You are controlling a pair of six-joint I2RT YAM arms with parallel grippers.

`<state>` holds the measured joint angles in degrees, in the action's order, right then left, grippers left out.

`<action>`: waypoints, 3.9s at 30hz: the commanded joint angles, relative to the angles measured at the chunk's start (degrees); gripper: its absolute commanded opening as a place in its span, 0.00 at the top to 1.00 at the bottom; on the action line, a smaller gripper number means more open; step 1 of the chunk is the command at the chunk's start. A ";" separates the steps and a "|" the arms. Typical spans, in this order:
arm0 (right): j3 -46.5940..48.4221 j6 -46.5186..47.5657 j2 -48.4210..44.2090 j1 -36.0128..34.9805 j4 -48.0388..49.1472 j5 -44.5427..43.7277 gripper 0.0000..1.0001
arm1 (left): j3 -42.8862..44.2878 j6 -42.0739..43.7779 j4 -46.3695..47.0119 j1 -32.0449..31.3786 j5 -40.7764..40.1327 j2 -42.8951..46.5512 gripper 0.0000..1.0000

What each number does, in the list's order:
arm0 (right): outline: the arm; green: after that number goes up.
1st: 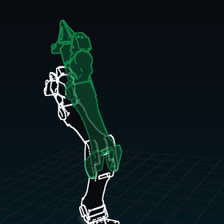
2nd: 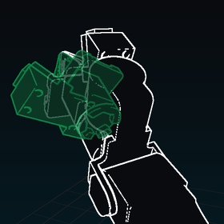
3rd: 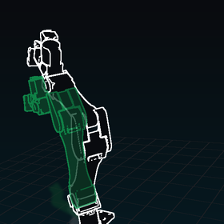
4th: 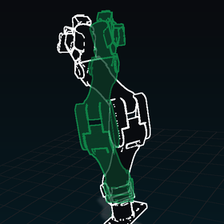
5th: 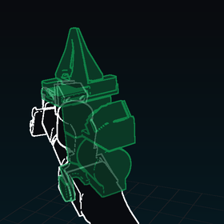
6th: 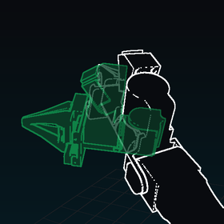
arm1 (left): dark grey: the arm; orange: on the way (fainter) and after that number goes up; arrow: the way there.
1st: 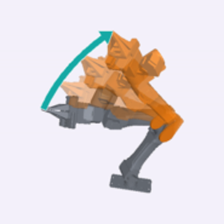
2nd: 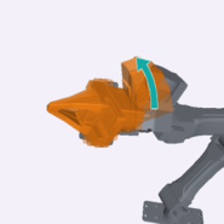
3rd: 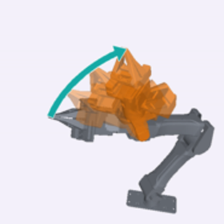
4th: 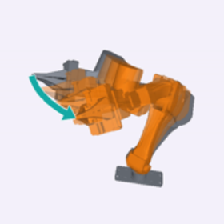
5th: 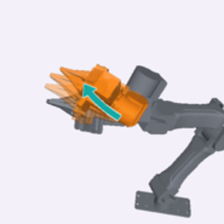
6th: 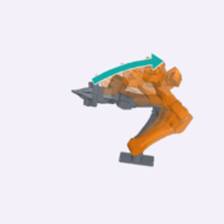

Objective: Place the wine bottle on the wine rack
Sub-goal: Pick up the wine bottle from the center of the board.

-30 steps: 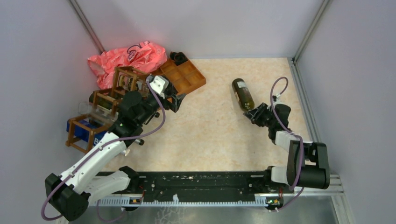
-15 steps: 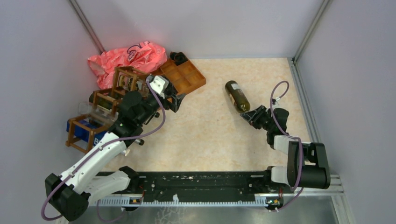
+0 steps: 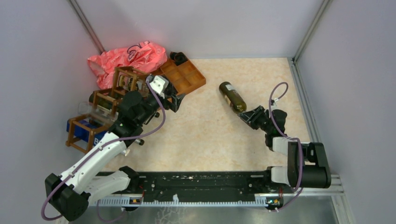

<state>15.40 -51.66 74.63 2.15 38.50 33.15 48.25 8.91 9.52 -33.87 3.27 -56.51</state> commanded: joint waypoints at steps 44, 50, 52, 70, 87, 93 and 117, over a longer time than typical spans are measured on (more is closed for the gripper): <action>-3.24 4.32 -4.62 -9.18 7.16 -1.89 1.00 | -0.62 1.11 1.91 0.26 0.93 -1.41 0.01; -4.11 7.07 -4.50 -11.99 3.91 -4.20 1.00 | -0.66 1.11 1.86 0.27 1.07 -1.64 0.01; -3.82 8.54 -4.29 -13.39 1.84 -5.29 1.00 | -0.65 1.11 1.91 0.28 1.01 -1.67 0.01; -0.61 15.18 5.22 -22.76 -4.40 -12.35 0.99 | -0.68 1.38 1.75 0.23 0.93 -1.82 0.01; 2.83 18.84 8.43 -25.37 -12.06 -16.15 0.76 | -0.70 1.46 1.72 0.29 0.77 -1.45 0.01; 3.45 19.11 9.78 -26.01 -12.54 -16.45 0.71 | -0.69 1.55 1.73 0.24 0.67 -1.39 0.01; 4.27 20.08 10.89 -26.40 -13.86 -17.24 0.54 | -0.75 1.72 1.89 0.23 0.54 -1.07 0.01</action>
<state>19.75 -33.56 83.68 -23.53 31.33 19.29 48.14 10.15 9.54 -33.87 3.57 -58.24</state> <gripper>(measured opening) 0.448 0.987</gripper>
